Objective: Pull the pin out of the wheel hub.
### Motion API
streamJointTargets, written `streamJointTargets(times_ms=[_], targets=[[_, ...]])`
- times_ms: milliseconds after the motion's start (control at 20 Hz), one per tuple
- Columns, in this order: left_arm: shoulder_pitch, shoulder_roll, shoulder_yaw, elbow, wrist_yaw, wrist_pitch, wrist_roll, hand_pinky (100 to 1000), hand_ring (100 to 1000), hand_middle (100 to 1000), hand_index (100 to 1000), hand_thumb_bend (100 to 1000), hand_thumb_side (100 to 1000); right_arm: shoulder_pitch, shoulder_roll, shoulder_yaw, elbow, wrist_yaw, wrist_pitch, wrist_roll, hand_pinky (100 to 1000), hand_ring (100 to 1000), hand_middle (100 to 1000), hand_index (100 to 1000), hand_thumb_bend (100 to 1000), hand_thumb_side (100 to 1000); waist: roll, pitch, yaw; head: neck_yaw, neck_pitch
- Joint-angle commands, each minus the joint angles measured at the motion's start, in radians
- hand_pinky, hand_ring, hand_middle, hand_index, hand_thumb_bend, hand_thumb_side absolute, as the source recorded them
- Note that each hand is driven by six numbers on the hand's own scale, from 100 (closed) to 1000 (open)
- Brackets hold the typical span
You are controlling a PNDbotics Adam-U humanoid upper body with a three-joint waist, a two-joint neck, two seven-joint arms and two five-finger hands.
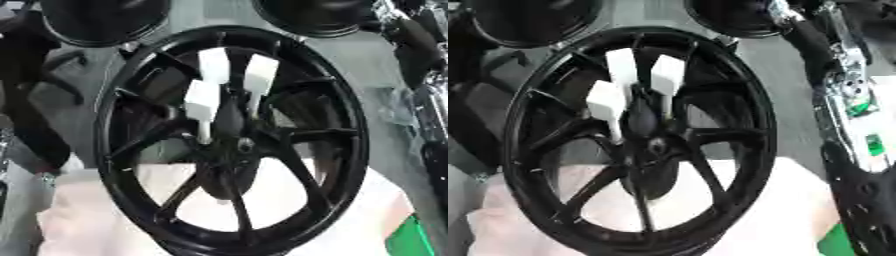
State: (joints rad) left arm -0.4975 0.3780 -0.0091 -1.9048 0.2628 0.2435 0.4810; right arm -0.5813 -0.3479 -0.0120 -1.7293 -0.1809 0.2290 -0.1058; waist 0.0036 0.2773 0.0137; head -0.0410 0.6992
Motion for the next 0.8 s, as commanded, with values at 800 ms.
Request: streamJointTargets(times_ms=[800], targets=[[-0.139, 0.173, -0.06, -0.044, 0.014, 0.056, -0.075, 713, 811, 818, 703, 479, 522, -0.001, -0.051, -0.012, -0.005, 0.006, 0.003, -0.01, 751, 646, 671, 749, 244, 409, 0.016, -0.022, -0.015, -0.027, -0.015]])
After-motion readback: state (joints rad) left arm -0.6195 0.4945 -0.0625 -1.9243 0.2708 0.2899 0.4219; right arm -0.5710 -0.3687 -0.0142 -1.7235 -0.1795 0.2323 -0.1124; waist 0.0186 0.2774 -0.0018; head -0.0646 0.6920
